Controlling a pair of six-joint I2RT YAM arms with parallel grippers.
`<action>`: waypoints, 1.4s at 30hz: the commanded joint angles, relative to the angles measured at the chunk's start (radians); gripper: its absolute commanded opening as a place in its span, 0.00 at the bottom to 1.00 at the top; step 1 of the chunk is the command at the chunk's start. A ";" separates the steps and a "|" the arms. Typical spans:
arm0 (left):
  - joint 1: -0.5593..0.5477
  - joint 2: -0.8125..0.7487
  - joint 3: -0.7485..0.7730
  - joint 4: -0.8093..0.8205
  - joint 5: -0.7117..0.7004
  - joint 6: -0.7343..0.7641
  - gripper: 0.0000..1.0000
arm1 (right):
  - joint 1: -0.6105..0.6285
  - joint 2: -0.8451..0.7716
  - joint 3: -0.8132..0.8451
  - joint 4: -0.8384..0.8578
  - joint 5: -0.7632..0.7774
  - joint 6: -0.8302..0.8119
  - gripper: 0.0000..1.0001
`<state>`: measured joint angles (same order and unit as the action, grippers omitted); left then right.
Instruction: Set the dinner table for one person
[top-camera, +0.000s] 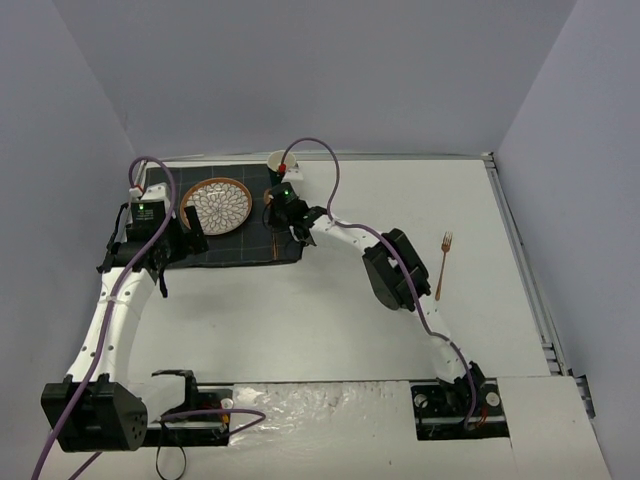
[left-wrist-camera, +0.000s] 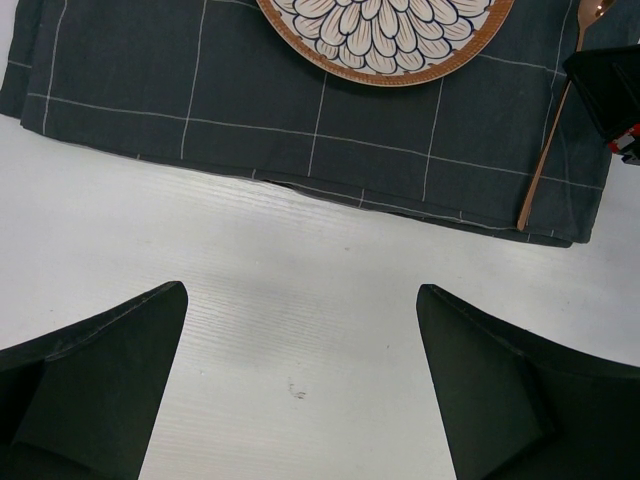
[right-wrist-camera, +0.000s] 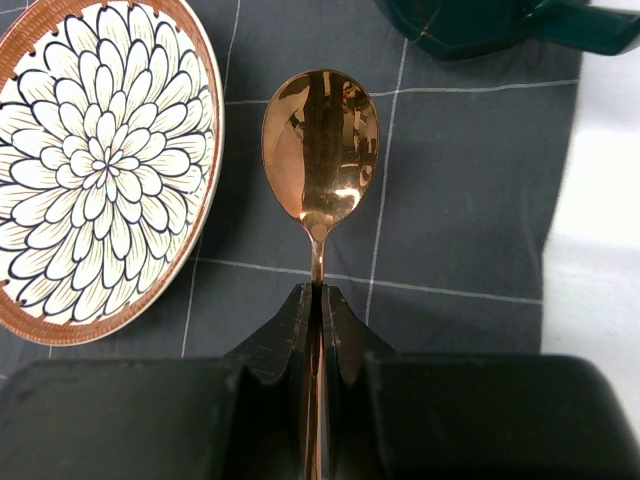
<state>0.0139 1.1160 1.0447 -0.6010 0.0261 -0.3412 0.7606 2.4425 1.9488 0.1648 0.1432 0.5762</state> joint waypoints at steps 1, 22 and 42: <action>-0.003 -0.028 0.014 0.026 0.004 0.003 0.97 | 0.006 -0.006 0.057 0.098 0.037 0.004 0.00; -0.002 -0.028 0.014 0.026 0.020 0.002 0.97 | 0.001 0.047 0.036 0.105 0.096 0.039 0.03; -0.003 -0.017 0.014 0.026 0.034 0.004 0.97 | -0.018 -0.421 -0.339 0.111 0.221 -0.179 0.60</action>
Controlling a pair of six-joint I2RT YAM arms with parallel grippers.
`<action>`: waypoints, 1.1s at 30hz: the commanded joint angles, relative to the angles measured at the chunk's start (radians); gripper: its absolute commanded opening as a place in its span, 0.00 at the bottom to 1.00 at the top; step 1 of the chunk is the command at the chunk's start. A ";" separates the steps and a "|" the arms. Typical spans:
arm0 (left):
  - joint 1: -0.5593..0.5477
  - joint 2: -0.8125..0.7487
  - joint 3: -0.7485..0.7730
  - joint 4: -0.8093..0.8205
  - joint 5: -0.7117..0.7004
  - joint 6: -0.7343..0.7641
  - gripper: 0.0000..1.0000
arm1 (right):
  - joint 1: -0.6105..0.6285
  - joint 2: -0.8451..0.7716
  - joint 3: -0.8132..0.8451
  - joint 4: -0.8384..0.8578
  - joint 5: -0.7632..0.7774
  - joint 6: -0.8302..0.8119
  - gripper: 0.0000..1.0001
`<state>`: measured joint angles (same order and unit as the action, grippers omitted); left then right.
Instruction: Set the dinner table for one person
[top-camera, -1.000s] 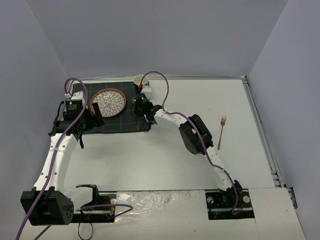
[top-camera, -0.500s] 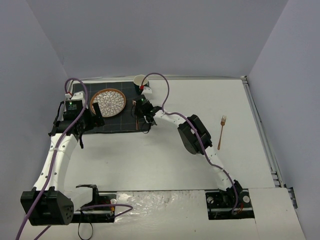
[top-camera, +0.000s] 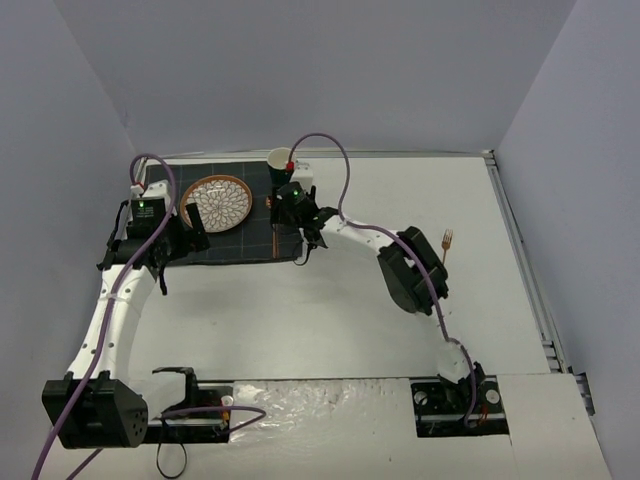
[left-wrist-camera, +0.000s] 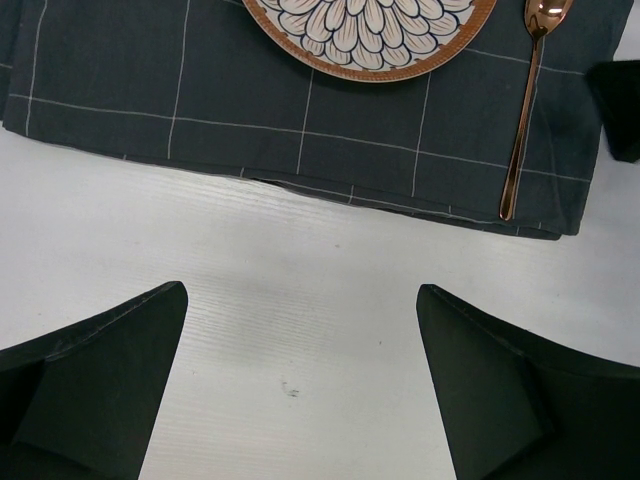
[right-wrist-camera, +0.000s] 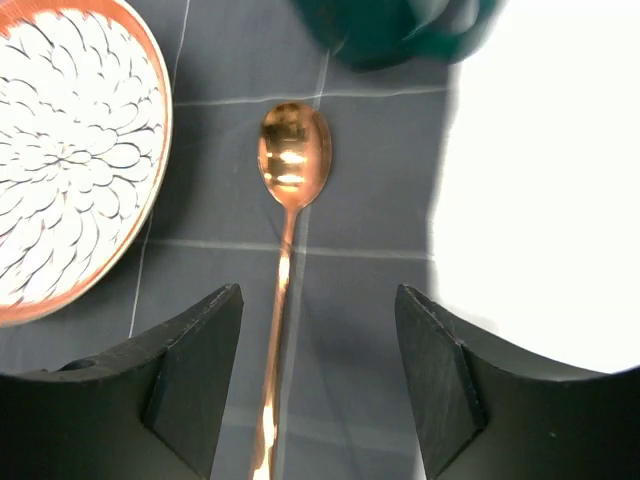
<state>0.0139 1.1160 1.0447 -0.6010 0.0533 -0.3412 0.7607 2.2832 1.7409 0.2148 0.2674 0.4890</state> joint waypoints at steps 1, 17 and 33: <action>-0.003 -0.012 0.014 0.026 0.012 0.004 0.97 | -0.040 -0.322 -0.210 0.060 0.091 -0.097 0.61; -0.003 -0.001 0.020 0.025 0.052 0.000 0.97 | -0.765 -0.764 -0.796 0.000 -0.167 -0.184 0.59; -0.002 0.007 0.018 0.026 0.057 -0.001 0.97 | -0.992 -0.483 -0.776 0.102 -0.517 -0.338 0.52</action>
<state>0.0139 1.1242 1.0443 -0.6018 0.1047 -0.3416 -0.2195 1.7812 0.9363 0.2498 -0.1767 0.2138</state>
